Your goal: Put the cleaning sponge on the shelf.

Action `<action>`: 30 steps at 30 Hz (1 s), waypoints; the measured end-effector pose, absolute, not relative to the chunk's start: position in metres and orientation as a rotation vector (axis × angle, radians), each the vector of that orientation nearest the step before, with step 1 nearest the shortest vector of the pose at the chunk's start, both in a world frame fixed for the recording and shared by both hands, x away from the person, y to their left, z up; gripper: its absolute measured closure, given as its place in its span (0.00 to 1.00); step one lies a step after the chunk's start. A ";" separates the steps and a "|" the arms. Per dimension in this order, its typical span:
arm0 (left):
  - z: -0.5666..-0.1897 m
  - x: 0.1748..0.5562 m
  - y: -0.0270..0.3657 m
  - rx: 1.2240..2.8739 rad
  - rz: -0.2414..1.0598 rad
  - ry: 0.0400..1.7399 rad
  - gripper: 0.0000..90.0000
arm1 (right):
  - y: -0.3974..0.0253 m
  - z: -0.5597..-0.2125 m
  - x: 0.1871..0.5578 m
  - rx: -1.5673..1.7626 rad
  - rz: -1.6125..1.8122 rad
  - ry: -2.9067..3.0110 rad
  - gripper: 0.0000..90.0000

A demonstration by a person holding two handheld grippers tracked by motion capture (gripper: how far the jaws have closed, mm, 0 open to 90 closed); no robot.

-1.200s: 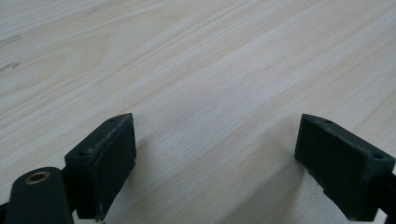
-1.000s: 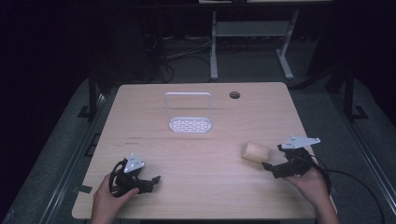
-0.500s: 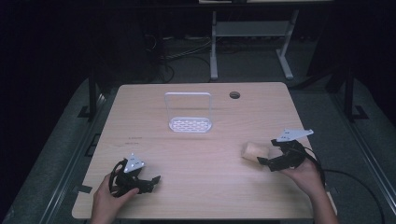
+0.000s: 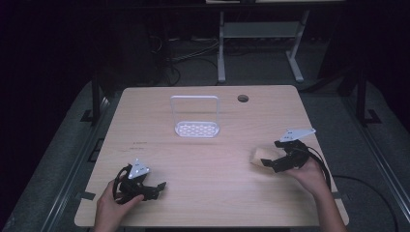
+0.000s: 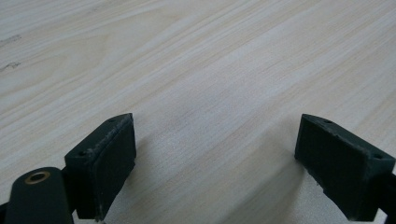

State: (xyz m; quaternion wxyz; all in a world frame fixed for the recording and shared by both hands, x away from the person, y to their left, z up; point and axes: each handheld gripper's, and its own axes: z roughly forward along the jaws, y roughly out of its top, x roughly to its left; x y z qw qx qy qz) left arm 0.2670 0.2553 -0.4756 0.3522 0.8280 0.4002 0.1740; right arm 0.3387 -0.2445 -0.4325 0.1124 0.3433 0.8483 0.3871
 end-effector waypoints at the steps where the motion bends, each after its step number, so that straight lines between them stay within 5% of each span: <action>1: -0.476 0.267 0.255 2.142 0.450 1.035 0.13 | -0.244 -0.434 0.340 1.009 1.142 2.492 0.07; 27: -0.476 0.267 0.255 2.142 0.450 1.036 0.13 | -0.229 -0.463 0.353 0.973 1.027 2.610 0.07; 30: -0.476 0.267 0.255 2.143 0.450 1.035 0.13 | -0.230 -0.464 0.353 0.972 1.030 2.611 0.15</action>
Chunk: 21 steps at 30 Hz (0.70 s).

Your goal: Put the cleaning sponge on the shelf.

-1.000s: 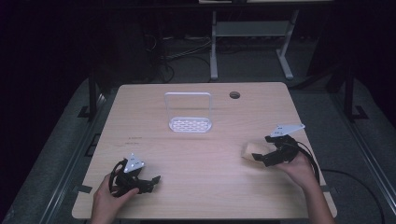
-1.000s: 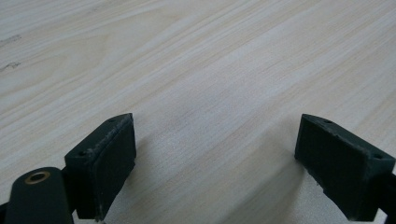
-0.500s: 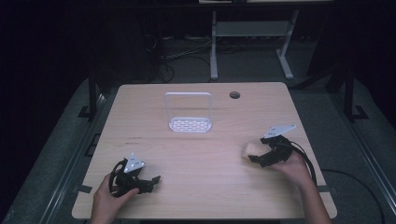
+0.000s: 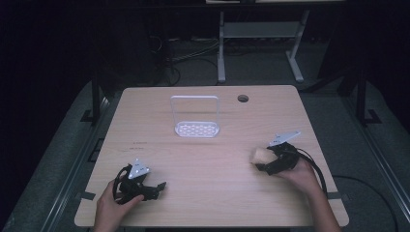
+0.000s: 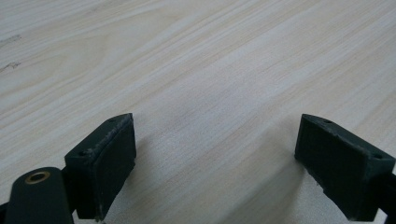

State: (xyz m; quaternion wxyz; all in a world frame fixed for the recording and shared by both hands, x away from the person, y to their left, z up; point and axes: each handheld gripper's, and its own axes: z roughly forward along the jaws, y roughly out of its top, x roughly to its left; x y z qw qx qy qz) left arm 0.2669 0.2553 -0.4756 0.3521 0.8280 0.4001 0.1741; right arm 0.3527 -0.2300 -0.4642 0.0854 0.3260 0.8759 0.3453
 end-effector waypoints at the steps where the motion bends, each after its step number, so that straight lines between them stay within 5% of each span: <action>1: -0.476 0.267 0.255 2.142 0.450 1.035 0.13 | -0.230 -0.464 0.353 0.967 1.040 2.610 0.15; 21: -0.476 0.267 0.255 2.142 0.450 1.036 0.13 | -0.233 -0.464 0.350 0.974 1.035 2.607 0.24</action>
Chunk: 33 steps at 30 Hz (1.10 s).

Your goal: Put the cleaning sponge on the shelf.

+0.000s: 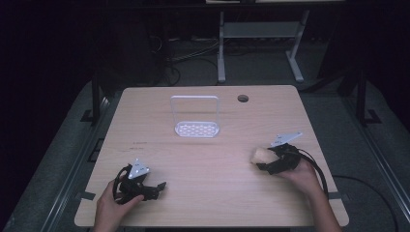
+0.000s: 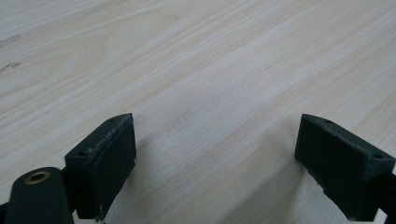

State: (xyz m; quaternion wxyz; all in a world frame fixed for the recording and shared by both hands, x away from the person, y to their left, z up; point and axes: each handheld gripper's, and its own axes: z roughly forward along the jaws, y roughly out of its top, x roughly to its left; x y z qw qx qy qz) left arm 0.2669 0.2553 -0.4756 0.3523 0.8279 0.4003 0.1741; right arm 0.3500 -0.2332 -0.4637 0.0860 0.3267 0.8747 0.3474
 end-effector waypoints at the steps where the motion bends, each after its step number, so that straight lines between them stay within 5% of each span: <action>1: -0.476 0.267 0.255 2.142 0.450 1.035 0.13 | -0.233 -0.464 0.350 0.973 1.036 2.607 0.24; 33: -0.476 0.267 0.255 2.142 0.450 1.035 0.13 | -0.229 -0.434 0.333 1.025 1.084 2.514 0.24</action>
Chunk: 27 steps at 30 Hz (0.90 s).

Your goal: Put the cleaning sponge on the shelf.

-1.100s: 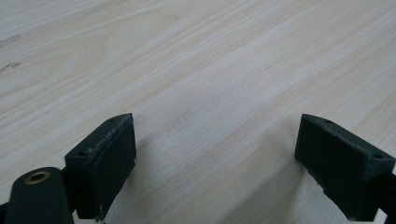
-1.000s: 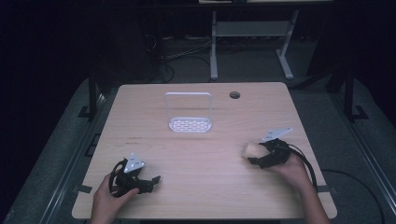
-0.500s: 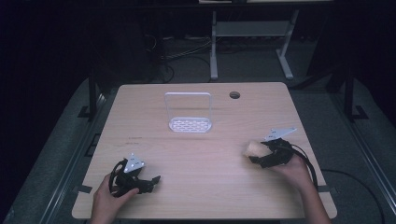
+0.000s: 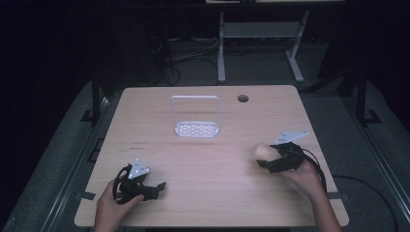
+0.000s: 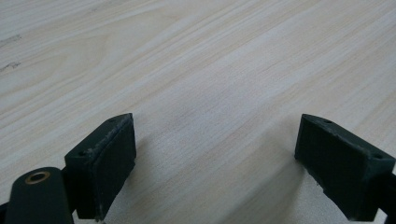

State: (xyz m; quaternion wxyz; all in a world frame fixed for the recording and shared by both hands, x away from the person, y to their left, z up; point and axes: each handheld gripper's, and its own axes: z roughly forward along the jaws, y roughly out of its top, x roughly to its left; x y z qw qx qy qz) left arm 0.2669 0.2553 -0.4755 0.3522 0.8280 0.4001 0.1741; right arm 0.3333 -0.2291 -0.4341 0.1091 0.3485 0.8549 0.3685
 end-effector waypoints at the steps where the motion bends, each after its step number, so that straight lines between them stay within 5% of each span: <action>1: -0.476 0.267 0.255 2.143 0.451 1.035 0.13 | -0.228 -0.433 0.333 1.019 1.080 2.514 0.24; 27: -0.475 0.267 0.256 2.147 0.450 1.033 0.13 | -0.197 -0.416 0.339 0.966 1.106 2.527 0.24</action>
